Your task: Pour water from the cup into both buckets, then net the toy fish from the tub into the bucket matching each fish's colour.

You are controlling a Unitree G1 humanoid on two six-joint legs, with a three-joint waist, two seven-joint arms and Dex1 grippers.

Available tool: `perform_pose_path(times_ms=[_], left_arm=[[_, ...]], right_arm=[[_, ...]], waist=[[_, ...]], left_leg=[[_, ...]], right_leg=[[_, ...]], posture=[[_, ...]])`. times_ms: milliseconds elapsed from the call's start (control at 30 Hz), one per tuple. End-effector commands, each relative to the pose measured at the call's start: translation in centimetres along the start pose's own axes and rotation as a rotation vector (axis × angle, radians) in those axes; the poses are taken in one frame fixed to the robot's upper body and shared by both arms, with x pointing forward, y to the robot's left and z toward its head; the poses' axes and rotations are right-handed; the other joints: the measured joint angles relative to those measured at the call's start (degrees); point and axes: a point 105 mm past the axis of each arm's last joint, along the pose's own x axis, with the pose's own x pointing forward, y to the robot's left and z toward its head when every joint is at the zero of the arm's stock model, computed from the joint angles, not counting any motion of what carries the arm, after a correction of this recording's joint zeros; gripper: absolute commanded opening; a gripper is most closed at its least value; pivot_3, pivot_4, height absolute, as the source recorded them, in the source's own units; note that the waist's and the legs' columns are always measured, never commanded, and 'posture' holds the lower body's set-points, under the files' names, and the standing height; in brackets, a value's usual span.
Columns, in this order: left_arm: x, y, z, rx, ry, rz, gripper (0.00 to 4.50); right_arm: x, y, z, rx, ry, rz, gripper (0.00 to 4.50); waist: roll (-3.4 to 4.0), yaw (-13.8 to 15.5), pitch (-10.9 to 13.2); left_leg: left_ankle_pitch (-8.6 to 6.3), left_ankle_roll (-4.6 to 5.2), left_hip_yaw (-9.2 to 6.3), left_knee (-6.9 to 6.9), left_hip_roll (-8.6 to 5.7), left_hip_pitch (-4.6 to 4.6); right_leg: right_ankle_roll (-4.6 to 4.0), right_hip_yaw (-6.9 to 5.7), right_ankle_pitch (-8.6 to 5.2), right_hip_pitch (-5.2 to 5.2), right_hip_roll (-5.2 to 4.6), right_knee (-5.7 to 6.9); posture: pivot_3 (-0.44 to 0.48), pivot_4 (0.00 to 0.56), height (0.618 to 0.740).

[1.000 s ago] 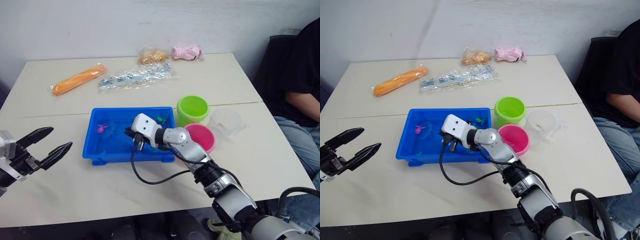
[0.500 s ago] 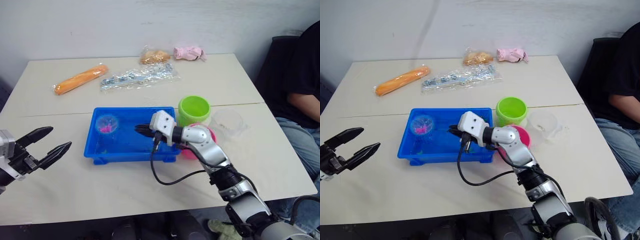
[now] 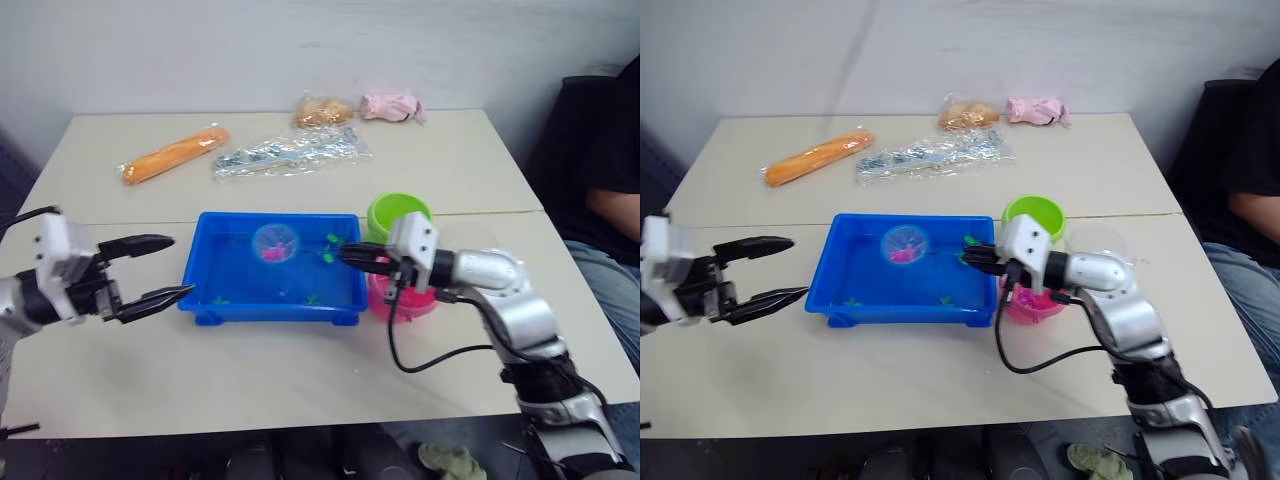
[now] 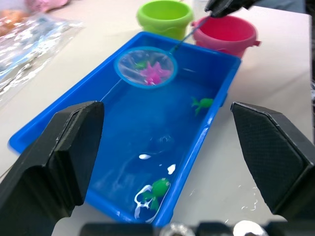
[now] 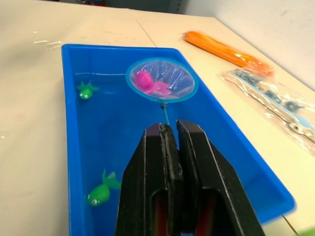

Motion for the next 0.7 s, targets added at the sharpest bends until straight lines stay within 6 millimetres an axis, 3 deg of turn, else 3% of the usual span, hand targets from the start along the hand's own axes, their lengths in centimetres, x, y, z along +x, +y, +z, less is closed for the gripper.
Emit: perform_pose_path(times_ms=[33,400,600,700], left_arm=[[1.8,-0.1,0.6,0.016,0.011,-0.101,4.44],[6.5,1.2,2.4,0.017,-0.143,-0.246,4.44],[7.9,0.9,2.0,0.018,-0.171,-0.301,4.44],[8.5,0.8,2.2,0.028,-0.19,-0.315,4.44]], right_arm=[[-2.2,-0.2,2.5,-0.051,-0.042,-0.051,0.0],[-11.2,1.0,4.1,-0.099,0.049,-0.28,0.0],[-15.7,2.5,2.3,-0.143,0.209,-0.388,0.0],[-17.0,2.9,1.4,-0.209,0.277,-0.406,0.0]], waist=[[-0.01,0.3,0.0],[0.02,1.3,0.0],[0.02,1.7,0.0],[0.02,1.9,0.0]], left_leg=[[0.0,0.0,0.0,-0.01,0.0,0.0],[0.0,0.01,0.01,0.21,0.01,-0.61],[0.07,-0.02,0.15,0.46,0.03,-0.59],[0.07,-0.01,0.15,0.67,0.03,-0.56]], right_leg=[[0.0,0.0,0.0,0.0,0.0,-0.02],[0.03,0.02,0.01,-0.52,0.07,0.13],[0.03,0.23,0.0,-0.67,0.17,0.58],[0.07,0.25,0.03,-0.59,0.17,0.67]], posture=[[0.0,0.15,0.74],[0.0,0.15,0.74],[0.0,0.15,0.74],[0.0,0.15,0.74]])
